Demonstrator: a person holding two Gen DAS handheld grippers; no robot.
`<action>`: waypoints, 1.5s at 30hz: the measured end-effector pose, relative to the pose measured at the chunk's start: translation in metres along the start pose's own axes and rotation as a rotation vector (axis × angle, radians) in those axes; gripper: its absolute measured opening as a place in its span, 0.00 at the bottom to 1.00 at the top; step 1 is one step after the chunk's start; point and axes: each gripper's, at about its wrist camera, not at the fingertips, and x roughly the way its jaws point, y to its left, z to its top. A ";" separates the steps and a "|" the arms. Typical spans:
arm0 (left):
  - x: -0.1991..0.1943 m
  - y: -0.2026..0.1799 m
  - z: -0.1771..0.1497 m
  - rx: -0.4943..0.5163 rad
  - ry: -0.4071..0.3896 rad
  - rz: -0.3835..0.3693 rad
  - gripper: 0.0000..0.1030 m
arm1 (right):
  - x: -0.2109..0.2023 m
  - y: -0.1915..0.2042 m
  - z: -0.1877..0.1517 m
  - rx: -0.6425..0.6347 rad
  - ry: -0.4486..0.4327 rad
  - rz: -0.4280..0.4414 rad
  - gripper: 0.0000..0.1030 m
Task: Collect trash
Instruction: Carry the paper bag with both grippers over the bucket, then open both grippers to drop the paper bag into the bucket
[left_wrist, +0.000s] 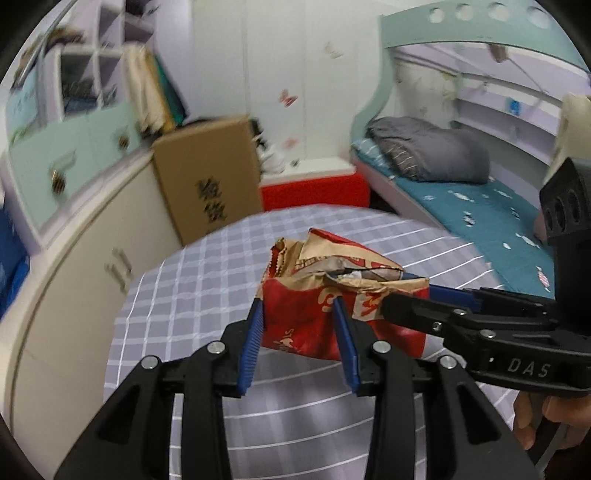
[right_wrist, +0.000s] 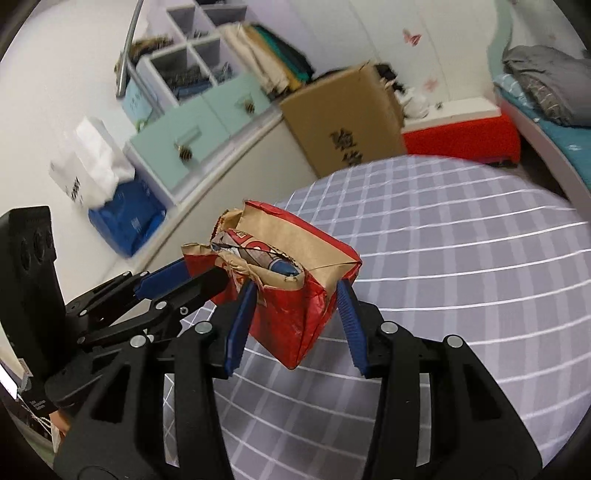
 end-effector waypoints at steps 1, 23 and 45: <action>-0.006 -0.018 0.007 0.021 -0.020 -0.004 0.36 | -0.013 -0.007 0.001 0.004 -0.016 -0.003 0.44; 0.025 -0.385 0.022 0.351 -0.014 -0.313 0.36 | -0.268 -0.277 -0.075 0.344 -0.292 -0.210 0.44; 0.203 -0.496 -0.056 0.378 0.352 -0.307 0.67 | -0.246 -0.453 -0.174 0.600 -0.125 -0.513 0.65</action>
